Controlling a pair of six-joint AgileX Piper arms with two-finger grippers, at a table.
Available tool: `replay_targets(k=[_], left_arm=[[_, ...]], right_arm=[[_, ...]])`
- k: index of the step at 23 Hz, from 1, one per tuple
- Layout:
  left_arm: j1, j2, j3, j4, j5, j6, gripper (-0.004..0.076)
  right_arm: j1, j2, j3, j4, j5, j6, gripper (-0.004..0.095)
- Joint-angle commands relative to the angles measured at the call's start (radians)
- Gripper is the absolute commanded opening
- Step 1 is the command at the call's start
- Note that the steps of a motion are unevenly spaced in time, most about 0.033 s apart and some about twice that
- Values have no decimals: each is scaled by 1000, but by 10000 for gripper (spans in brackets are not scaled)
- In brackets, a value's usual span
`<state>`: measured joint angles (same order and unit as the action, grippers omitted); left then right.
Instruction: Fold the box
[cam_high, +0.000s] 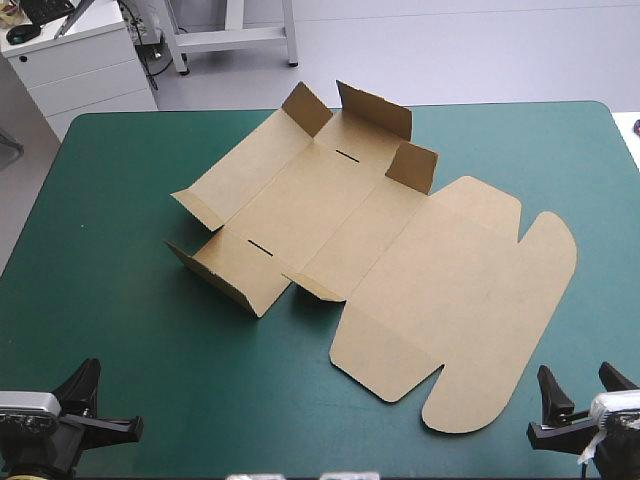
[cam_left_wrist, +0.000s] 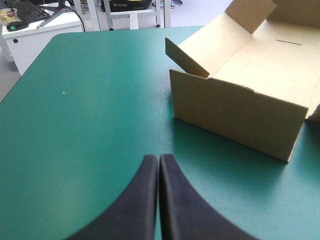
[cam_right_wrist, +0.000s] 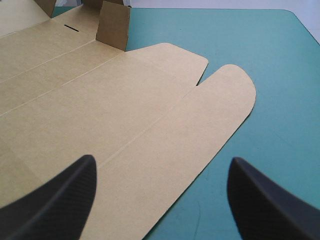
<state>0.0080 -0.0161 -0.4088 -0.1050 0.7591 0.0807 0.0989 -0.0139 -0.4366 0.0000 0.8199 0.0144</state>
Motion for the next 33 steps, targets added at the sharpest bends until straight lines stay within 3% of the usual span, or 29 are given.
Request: replay_targets(k=[1, 8, 18, 23, 33], left_arm=[[2, -13, -25, -8, -75, -4, -10], [2, -13, -25, -8, -75, -4, -10], [2, -13, -25, -8, -75, -4, -10], [2, -13, -25, -8, -75, -4, -10], [2, -13, -25, -8, -75, -4, -10]], right_arm=[[4, -21, -26, -13, -82, -2, 778], [4, 136, -74, -13, -23, -50, 778], [4, 622, -346, 11, 9, -121, 778], [4, 989, -606, 125, 22, -267, 778], [4, 1608, -1159, 171, 144, -494, 778]])
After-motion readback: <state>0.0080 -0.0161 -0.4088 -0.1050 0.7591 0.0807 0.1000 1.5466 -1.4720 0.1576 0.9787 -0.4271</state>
